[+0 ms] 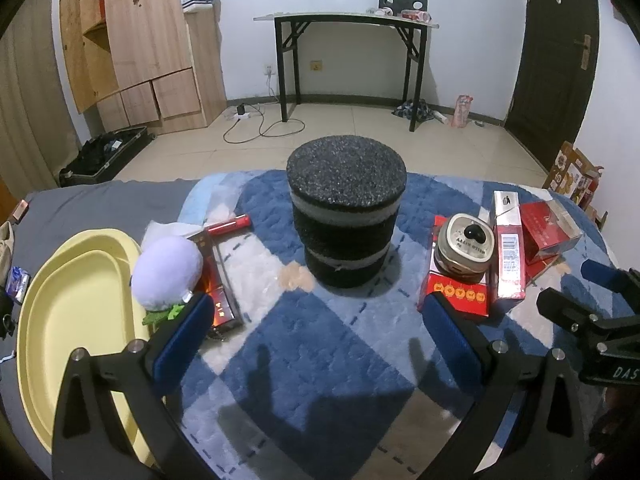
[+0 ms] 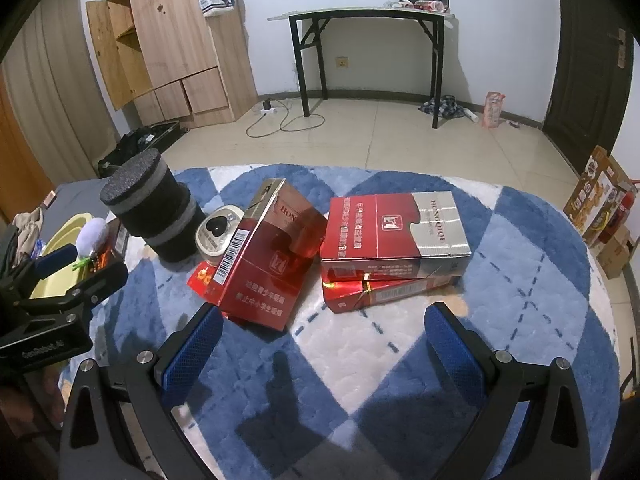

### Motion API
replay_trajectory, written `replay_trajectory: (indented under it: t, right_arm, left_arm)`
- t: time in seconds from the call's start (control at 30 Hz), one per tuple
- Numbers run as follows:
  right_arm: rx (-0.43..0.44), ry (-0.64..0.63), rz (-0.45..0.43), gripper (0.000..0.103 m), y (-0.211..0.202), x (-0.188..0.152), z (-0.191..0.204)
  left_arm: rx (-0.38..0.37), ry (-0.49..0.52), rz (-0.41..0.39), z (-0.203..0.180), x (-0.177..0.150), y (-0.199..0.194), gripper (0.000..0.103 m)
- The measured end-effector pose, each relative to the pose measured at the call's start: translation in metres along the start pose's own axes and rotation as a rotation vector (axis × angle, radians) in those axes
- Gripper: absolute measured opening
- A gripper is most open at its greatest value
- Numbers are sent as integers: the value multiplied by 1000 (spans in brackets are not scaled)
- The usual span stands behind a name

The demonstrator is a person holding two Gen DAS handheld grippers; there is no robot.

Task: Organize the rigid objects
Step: 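Move the left tool toward the black foam cylinder while the right tool approaches the red-silver pack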

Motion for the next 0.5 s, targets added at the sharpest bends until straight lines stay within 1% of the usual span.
replay_trajectory:
  t: [0.5]
  right_arm:
    - [-10,-14,9,103,4,0,4]
  left_arm:
    - [4,-6,-8,0,1,-2,103]
Point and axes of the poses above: each gripper's, at about its wrist camera, not at the fingertips, and y roughly the way its jaws point, z to its left, x to its top, the point moved 2 cm from there along y, roughly the way its jaws point, and after that the axes turned 9 degrees about -y, right-handed, at the moved point
